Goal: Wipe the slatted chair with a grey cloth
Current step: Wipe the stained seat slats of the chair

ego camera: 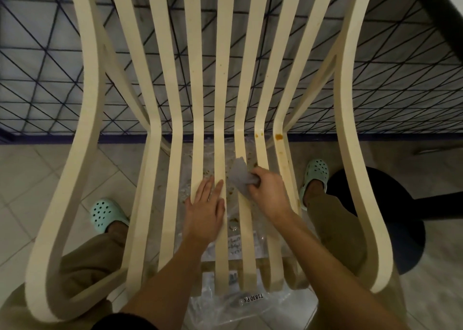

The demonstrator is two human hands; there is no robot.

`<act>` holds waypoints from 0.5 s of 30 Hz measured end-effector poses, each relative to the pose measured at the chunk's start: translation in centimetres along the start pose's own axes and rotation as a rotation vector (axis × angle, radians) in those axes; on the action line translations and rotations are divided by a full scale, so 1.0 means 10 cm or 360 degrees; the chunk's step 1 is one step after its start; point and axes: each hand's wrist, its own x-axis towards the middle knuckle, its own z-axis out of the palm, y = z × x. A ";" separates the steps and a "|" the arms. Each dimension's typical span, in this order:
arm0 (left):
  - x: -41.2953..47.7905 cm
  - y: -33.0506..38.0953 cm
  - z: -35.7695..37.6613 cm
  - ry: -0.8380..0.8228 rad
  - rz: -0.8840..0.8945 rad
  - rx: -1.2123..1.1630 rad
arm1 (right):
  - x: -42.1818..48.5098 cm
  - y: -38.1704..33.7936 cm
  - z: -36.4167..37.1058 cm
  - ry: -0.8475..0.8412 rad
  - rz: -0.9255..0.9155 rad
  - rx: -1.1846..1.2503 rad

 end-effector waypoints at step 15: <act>0.03 0.00 0.03 0.0029 -0.0009 0.0006 | -0.08 0.05 0.14 -0.0120 -0.0068 -0.0455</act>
